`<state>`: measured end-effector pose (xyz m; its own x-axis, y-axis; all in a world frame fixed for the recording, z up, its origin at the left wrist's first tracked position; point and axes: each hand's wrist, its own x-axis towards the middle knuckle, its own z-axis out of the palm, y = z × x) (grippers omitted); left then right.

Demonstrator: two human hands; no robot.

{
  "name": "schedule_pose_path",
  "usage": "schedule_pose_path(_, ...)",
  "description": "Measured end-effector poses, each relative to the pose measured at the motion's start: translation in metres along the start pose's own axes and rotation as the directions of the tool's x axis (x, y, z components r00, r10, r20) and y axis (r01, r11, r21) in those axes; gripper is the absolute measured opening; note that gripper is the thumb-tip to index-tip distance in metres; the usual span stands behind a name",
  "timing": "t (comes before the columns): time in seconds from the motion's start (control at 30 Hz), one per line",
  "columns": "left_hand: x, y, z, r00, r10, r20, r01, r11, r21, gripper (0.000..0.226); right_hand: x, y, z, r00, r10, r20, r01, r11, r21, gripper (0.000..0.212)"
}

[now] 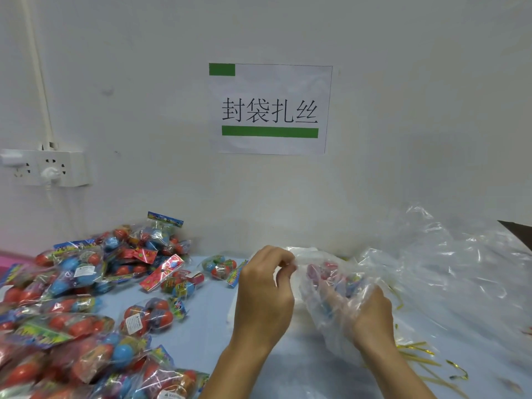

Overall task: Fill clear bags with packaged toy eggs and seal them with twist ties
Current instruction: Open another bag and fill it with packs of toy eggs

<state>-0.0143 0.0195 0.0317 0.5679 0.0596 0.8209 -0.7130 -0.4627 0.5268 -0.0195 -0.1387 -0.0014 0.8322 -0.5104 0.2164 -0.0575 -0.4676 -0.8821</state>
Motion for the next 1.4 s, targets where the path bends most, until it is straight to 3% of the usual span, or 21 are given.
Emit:
schedule_pose_path(0.1, -0.002, 0.005, 0.001, 0.998, -0.070, 0.004, 0.070, 0.994, -0.083, 0.021, 0.004, -0.001, -0.002, 1.000, 0.030, -0.005, -0.030, 1.000, 0.000, 0.048)
schedule_pose_path(0.2, 0.000, 0.016, -0.004, 0.994, -0.099, -0.040, 0.089, 0.975, -0.203, 0.037, 0.002, -0.007, -0.002, 1.000, -0.018, 0.013, 0.018, 1.000, 0.009, 0.048)
schedule_pose_path(0.27, 0.001, 0.018, -0.006, 0.998, 0.068, 0.013, -0.067, 0.996, -0.059, 0.043, 0.001, -0.009, -0.001, 0.997, -0.074, 0.035, 0.073, 0.997, 0.015, 0.037)
schedule_pose_path(0.33, 0.001, 0.017, -0.005, 0.961, 0.158, 0.228, -0.201, 0.963, 0.180, 0.045, -0.002, -0.013, 0.001, 0.992, -0.120, 0.041, 0.118, 0.992, 0.045, 0.026)
schedule_pose_path(0.43, -0.001, 0.004, -0.004, 0.892, -0.027, 0.452, -0.189, 0.885, 0.425, 0.035, -0.007, -0.017, 0.001, 0.977, -0.208, 0.048, 0.204, 0.977, 0.065, 0.023)
schedule_pose_path(0.5, -0.001, 0.001, -0.005, 0.900, -0.063, 0.430, -0.152, 0.881, 0.447, 0.022, -0.009, -0.018, -0.001, 0.976, -0.213, 0.050, 0.210, 0.976, 0.057, 0.019)
schedule_pose_path(0.67, 0.001, 0.007, -0.004, 0.952, 0.099, 0.288, -0.186, 0.938, 0.293, 0.018, -0.005, -0.005, 0.004, 0.999, 0.019, 0.038, -0.014, 0.993, -0.116, 0.056)
schedule_pose_path(0.8, 0.000, 0.009, -0.002, 0.971, 0.121, 0.208, -0.160, 0.970, 0.181, 0.014, -0.004, -0.004, 0.005, 1.000, 0.007, -0.014, -0.008, 0.994, -0.107, 0.051)
schedule_pose_path(0.9, 0.001, 0.015, -0.003, 0.985, 0.105, 0.134, -0.116, 0.990, 0.077, 0.029, 0.003, -0.008, -0.002, 0.999, -0.011, -0.044, 0.008, 0.998, -0.066, 0.046)
schedule_pose_path(1.0, 0.000, 0.016, -0.005, 0.941, 0.152, 0.302, -0.187, 0.978, 0.091, 0.038, 0.007, -0.014, -0.009, 1.000, -0.003, -0.014, 0.003, 1.000, -0.013, 0.048)
schedule_pose_path(1.07, -0.004, 0.014, -0.004, 0.849, 0.144, 0.508, -0.237, 0.964, 0.122, 0.054, 0.007, -0.017, -0.014, 1.000, -0.031, 0.000, 0.031, 1.000, -0.001, 0.041)
schedule_pose_path(1.13, -0.006, 0.011, -0.001, 0.794, 0.104, 0.599, -0.267, 0.945, 0.189, 0.055, 0.004, -0.020, -0.017, 0.998, -0.062, 0.030, 0.063, 0.997, -0.032, 0.026)
schedule_pose_path(1.27, 0.000, 0.017, -0.002, 0.836, 0.162, 0.524, -0.334, 0.909, 0.251, 0.019, -0.002, -0.022, -0.018, 0.995, -0.059, 0.083, 0.067, 0.993, -0.094, 0.030)
schedule_pose_path(1.4, 0.002, 0.024, -0.002, 0.892, 0.278, 0.357, -0.355, 0.919, 0.169, 0.017, -0.002, -0.017, -0.022, 1.000, -0.003, 0.018, 0.007, 0.980, -0.198, 0.030)
